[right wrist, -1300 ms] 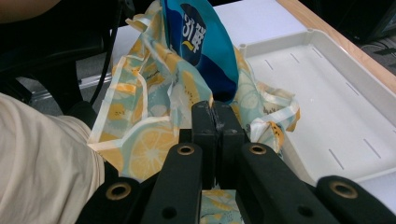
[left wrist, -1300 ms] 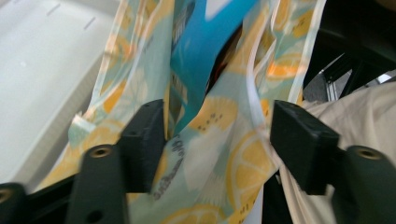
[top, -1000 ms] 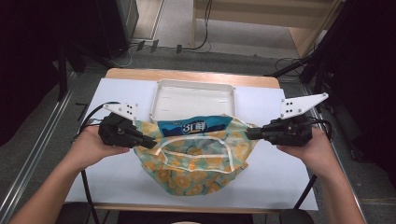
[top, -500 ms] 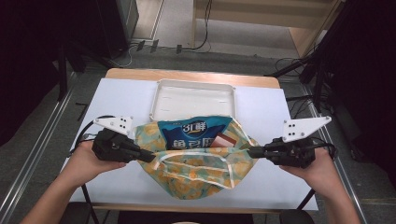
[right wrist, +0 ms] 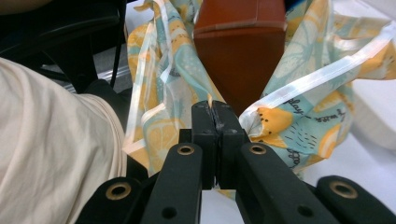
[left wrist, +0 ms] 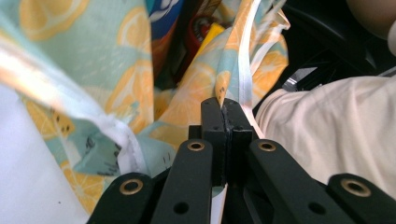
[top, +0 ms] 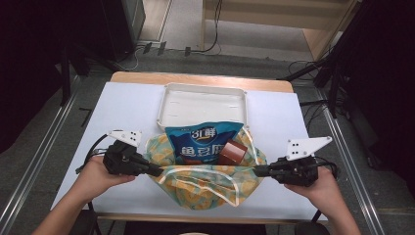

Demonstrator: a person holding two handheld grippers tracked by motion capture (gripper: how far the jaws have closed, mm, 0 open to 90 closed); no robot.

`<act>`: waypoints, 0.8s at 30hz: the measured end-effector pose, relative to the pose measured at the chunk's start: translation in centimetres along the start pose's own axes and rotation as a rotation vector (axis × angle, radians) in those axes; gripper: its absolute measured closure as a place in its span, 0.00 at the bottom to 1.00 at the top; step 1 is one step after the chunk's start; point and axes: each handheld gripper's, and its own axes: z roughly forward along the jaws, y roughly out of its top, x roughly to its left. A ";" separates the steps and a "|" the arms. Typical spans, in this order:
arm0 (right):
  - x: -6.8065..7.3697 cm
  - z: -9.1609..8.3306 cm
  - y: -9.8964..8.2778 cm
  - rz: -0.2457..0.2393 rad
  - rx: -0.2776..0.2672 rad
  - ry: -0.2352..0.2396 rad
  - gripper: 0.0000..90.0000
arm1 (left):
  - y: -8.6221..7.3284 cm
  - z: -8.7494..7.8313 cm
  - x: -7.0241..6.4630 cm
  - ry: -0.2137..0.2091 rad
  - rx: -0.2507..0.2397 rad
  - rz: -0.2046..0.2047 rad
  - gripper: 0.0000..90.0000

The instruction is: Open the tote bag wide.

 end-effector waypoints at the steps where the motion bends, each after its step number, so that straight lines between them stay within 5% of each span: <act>1: 0.0 0.3 -0.3 0.009 0.000 0.004 1.00 | -0.2 0.1 0.2 -0.003 0.006 -0.008 1.00; 18: 0.0 4.5 -4.2 0.070 0.046 0.018 1.00 | -3.4 2.0 1.5 -0.051 0.004 -0.097 1.00; 24: 0.6 5.3 -4.9 0.087 0.048 0.045 1.00 | -3.7 2.1 0.8 -0.076 -0.003 -0.088 1.00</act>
